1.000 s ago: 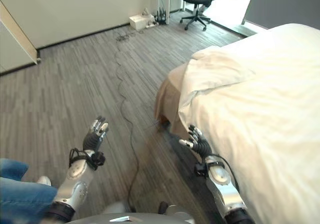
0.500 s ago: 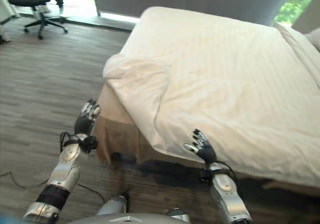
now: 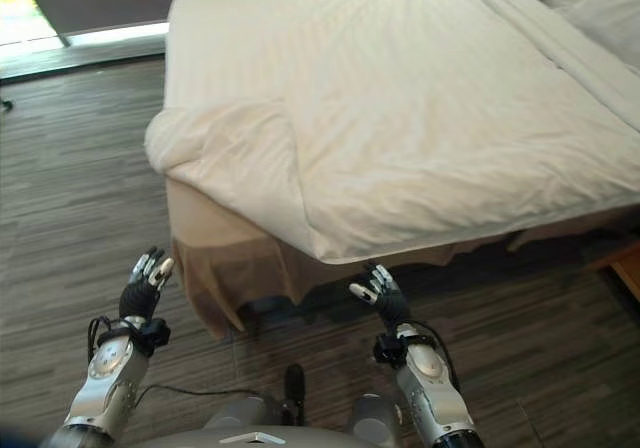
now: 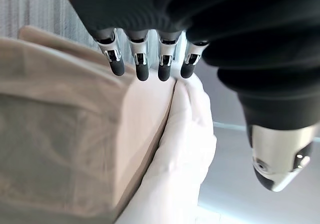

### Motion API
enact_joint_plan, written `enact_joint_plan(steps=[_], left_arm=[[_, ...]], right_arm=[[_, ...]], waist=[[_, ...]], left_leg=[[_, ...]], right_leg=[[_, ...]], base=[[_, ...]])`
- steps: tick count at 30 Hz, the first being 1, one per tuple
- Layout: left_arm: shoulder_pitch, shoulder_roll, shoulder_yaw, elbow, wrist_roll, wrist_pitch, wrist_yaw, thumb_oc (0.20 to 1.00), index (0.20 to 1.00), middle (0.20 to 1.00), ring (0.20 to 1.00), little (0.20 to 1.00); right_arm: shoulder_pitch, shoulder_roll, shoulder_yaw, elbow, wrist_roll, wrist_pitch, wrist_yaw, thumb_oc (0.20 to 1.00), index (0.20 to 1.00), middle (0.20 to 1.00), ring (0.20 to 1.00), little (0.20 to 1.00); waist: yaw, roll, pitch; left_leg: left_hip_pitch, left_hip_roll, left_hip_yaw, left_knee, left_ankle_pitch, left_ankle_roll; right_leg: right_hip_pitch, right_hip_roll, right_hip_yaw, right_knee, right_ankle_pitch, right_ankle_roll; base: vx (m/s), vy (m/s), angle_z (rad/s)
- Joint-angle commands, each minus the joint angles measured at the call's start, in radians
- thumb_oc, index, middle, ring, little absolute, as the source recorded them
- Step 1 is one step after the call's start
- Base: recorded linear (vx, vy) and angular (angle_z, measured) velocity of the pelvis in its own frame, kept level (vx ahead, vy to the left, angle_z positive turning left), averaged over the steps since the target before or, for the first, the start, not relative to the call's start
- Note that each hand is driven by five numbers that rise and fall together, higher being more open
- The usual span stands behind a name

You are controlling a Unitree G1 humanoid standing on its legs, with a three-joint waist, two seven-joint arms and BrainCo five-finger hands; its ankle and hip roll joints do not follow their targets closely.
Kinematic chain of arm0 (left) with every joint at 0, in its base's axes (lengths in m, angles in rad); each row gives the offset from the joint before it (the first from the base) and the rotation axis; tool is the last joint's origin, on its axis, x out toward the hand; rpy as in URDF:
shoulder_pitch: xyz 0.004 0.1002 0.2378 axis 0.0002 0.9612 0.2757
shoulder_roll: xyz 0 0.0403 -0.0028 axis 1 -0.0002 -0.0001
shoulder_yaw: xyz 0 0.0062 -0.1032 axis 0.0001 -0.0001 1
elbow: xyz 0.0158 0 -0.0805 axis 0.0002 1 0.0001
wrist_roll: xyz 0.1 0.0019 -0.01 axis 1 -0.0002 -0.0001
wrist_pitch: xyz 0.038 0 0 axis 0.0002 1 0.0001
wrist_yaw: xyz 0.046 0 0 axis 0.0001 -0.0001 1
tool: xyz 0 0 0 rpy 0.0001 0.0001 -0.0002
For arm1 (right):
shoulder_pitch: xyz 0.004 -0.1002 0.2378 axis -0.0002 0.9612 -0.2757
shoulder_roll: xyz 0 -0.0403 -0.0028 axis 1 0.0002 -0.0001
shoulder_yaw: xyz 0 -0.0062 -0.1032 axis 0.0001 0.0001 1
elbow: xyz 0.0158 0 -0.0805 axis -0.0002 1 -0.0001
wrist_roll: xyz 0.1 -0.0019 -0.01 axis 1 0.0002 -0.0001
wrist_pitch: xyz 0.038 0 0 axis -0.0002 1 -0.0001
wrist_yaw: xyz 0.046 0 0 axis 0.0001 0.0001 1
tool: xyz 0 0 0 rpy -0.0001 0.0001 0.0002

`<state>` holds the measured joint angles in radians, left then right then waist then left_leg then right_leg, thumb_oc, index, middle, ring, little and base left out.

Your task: Making the bed.

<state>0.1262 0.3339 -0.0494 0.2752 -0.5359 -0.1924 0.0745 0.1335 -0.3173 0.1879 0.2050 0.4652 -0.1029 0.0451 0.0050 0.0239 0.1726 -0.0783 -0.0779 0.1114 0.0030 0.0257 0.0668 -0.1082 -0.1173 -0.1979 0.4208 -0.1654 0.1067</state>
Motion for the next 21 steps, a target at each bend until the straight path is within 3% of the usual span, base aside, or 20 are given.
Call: enact_joint_plan(steps=[1,4,11,13,14,17,19,20,21], left_arm=[[-0.016,-0.019,-0.005,-0.056,-0.002,-0.039,-0.022,1.0,1.0,1.0,1.0,1.0],[-0.021,-0.043,-0.026,-0.058,-0.032,-0.037,-0.019,1.0,1.0,1.0,1.0,1.0],[-0.025,-0.042,-0.066,-0.066,-0.032,-0.02,-0.038,1.0,1.0,1.0,1.0,1.0],[-0.037,-0.047,-0.065,-0.077,-0.047,-0.033,-0.029,1.0,1.0,1.0,1.0,1.0],[-0.043,-0.048,-0.062,-0.081,-0.052,-0.036,-0.028,1.0,1.0,1.0,1.0,1.0],[-0.047,-0.043,-0.052,-0.099,-0.053,-0.048,-0.024,1.0,1.0,1.0,1.0,1.0],[-0.049,-0.04,-0.046,-0.103,-0.06,-0.055,-0.018,1.0,1.0,1.0,1.0,1.0],[-0.049,-0.041,-0.046,-0.103,-0.06,-0.056,-0.018,1.0,1.0,1.0,1.0,1.0],[-0.051,-0.041,-0.043,-0.108,-0.068,-0.059,-0.014,1.0,1.0,1.0,1.0,1.0]], right_arm=[[-0.041,-0.031,-0.01,-0.026,-0.051,-0.064,0.002,1.0,1.0,1.0,1.0,1.0],[-0.046,-0.035,0.003,-0.009,-0.032,-0.066,-0.012,1.0,1.0,1.0,1.0,1.0],[-0.023,-0.054,-0.013,-0.015,-0.034,-0.061,-0.021,1.0,1.0,1.0,1.0,1.0],[-0.029,-0.066,-0.01,-0.001,-0.024,-0.063,-0.02,1.0,1.0,1.0,1.0,1.0],[-0.041,-0.074,-0.007,0.002,-0.028,-0.063,-0.018,1.0,1.0,1.0,1.0,1.0],[-0.058,-0.09,-0.012,-0.009,-0.014,-0.068,-0.015,1.0,1.0,1.0,1.0,1.0],[-0.062,-0.103,-0.023,-0.018,-0.011,-0.073,-0.014,1.0,1.0,1.0,1.0,1.0],[-0.062,-0.104,-0.023,-0.019,-0.011,-0.073,-0.014,1.0,1.0,1.0,1.0,1.0],[-0.059,-0.11,-0.027,-0.022,-0.014,-0.075,-0.017,1.0,1.0,1.0,1.0,1.0]], waist=[[0.005,-0.014,-0.043],[0.021,-0.022,-0.071],[0.004,-0.025,-0.039],[0.015,-0.015,-0.003],[0.02,-0.013,0.0],[0.023,-0.033,0.003],[0.015,-0.034,-0.001],[0.016,-0.032,0.002],[0.004,-0.026,-0.002]], left_leg=[[0.125,0.096,-0.119,-0.027,-0.025,-0.075],[0.115,0.081,-0.097,-0.037,-0.014,-0.085],[0.073,0.069,-0.092,0.062,-0.031,-0.098],[0.016,0.022,-0.199,0.159,-0.016,-0.128],[0.012,0.022,-0.245,0.159,-0.024,-0.136],[0.027,0.124,-0.284,0.187,-0.028,-0.152],[0.059,0.19,-0.344,0.195,0.015,-0.156],[0.065,0.194,-0.343,0.193,0.014,-0.157],[0.091,0.233,-0.35,0.18,0.042,-0.165]], right_leg=[[0.07,0.035,0.023,-0.19,0.069,-0.015],[0.171,0.052,0.048,-0.382,0.084,-0.023],[0.179,0.04,0.056,-0.396,0.093,-0.031],[0.142,0.02,0.084,-0.365,0.096,-0.037],[0.119,0.014,0.107,-0.353,0.098,-0.035],[0.089,-0.031,0.156,-0.348,0.115,-0.012],[0.057,-0.049,0.18,-0.344,0.131,0.006],[0.059,-0.046,0.182,-0.342,0.129,0.005],[0.04,-0.056,0.191,-0.337,0.138,0.015]], base=[[0.0,-0.038,-0.07],[0.03,-0.08,-0.2],[-0.01,-0.056,-0.24],[-0.15,0.072,0.01],[-0.09,0.112,-0.18],[-0.05,0.136,-0.54],[-0.07,0.144,-0.41],[-0.09,0.15,-0.36],[-0.1,0.212,-0.4]])
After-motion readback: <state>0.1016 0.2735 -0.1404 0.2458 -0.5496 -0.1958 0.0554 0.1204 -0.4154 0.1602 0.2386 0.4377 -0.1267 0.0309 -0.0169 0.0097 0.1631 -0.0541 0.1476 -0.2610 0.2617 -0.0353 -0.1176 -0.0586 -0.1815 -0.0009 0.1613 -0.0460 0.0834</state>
